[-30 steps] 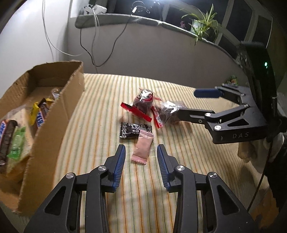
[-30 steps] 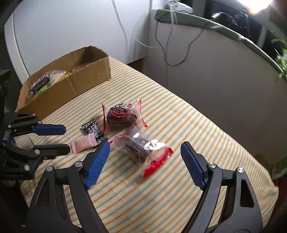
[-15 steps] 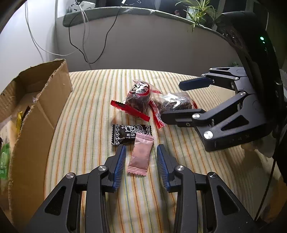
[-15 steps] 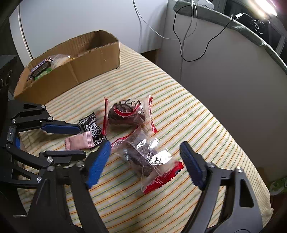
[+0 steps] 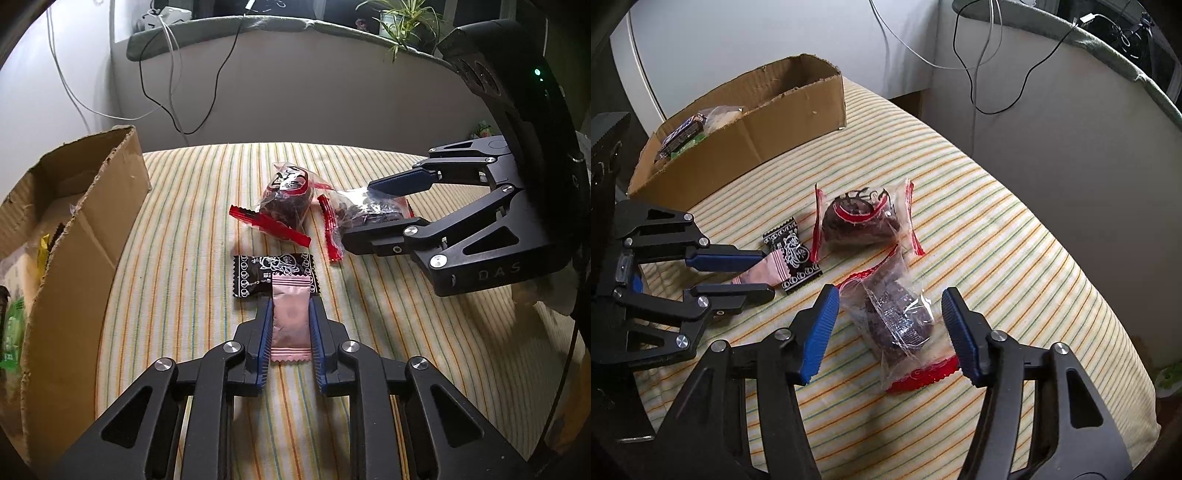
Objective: Organize snacks
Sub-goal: 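Grasp the pink wrapper with the left tool while the right tool grasps a chocolate cake, then carry the pink wrapper and chocolate cake over the box with both tools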
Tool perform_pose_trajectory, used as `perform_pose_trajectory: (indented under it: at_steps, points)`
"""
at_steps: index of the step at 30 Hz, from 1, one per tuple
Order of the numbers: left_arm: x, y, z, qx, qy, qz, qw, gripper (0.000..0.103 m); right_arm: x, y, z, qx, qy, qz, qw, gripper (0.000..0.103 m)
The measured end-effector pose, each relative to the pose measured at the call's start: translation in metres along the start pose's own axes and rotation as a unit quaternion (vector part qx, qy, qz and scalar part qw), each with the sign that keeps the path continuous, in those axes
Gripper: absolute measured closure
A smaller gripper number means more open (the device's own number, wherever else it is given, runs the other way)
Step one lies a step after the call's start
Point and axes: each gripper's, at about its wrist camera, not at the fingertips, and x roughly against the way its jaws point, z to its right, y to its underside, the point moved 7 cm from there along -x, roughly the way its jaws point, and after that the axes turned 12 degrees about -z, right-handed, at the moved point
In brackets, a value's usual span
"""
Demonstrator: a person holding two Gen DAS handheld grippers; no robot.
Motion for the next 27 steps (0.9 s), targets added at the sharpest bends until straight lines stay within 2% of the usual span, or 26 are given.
perform_pose_trajectory:
  at_steps: [10, 12, 15, 19, 27]
  points:
    - [-0.001, -0.001, 0.000, 0.007, 0.004, 0.002, 1.0000, 0.085, -0.004, 0.012, 0.004, 0.005, 0.001, -0.023, 1.000, 0.041]
    - [-0.001, 0.000, 0.000, 0.007, 0.005, 0.002, 1.0000, 0.085, -0.001, 0.016, 0.004, 0.003, -0.002, -0.020, 1.000, 0.058]
    - [0.001, 0.001, -0.001, 0.010, 0.007, 0.004, 0.9999, 0.086, 0.000, 0.020, 0.006, -0.007, 0.005, -0.020, 1.000, 0.059]
    - [0.007, 0.002, -0.005, 0.016, 0.009, 0.011, 0.9998, 0.086, 0.003, 0.019, 0.008, -0.021, 0.018, -0.009, 1.000, 0.061]
    - [0.030, 0.006, -0.011, 0.023, 0.013, 0.035, 0.9990, 0.086, 0.036, 0.024, 0.000, -0.034, 0.030, 0.028, 0.999, 0.061]
